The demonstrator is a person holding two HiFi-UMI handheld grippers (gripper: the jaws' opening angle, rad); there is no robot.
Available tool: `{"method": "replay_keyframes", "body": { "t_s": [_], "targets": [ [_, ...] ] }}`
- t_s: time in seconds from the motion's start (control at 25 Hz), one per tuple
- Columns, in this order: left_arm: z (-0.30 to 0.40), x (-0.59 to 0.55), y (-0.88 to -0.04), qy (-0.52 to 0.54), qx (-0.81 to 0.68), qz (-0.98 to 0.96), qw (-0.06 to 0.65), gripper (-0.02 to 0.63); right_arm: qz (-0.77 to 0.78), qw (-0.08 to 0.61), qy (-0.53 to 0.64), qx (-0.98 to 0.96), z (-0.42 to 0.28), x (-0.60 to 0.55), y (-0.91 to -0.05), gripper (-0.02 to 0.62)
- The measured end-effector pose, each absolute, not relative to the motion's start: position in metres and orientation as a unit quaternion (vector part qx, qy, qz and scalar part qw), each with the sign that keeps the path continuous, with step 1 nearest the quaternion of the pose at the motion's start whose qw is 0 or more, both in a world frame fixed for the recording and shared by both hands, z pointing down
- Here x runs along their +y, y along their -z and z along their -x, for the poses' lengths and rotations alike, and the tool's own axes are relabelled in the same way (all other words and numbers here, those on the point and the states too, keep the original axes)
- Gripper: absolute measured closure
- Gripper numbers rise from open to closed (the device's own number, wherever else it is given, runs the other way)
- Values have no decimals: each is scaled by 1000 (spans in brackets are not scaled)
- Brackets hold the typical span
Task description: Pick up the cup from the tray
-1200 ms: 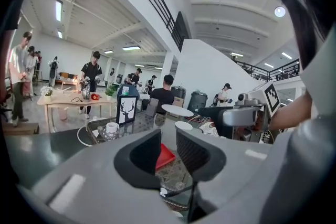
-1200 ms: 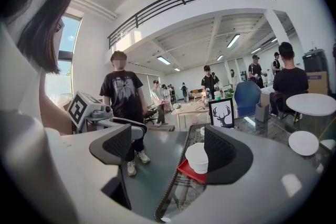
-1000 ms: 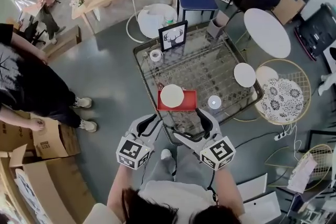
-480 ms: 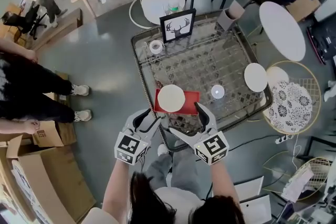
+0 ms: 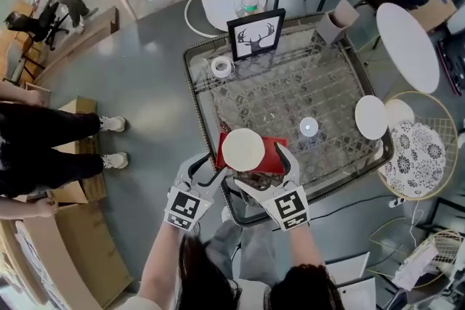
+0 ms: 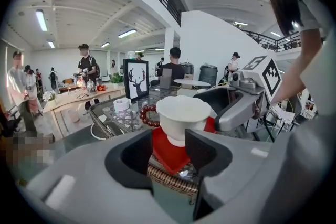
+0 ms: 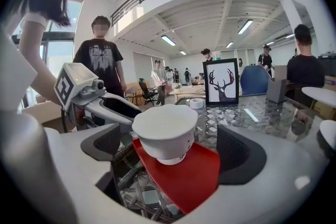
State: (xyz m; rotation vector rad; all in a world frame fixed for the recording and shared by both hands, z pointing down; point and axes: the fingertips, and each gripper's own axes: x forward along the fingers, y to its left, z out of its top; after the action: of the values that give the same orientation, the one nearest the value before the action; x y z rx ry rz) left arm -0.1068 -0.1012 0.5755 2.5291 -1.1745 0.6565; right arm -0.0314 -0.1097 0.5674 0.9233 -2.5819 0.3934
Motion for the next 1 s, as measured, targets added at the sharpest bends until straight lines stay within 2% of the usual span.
{"method": "replay_keyframes", "body": {
  "t_s": [0.28, 0.56, 1.0],
  "targets": [
    [107, -122, -583, -216, -370, -896, 117, 429, -292, 195, -116, -929, 41, -126, -579, 19],
    [100, -129, -587, -239, -292, -922, 91, 428, -231, 210, -75, -947, 57, -131, -578, 86],
    [77, -119, -589, -257, -201, -943, 66, 426, -198, 210, -70, -955, 53, -133, -579, 84]
  ]
}}
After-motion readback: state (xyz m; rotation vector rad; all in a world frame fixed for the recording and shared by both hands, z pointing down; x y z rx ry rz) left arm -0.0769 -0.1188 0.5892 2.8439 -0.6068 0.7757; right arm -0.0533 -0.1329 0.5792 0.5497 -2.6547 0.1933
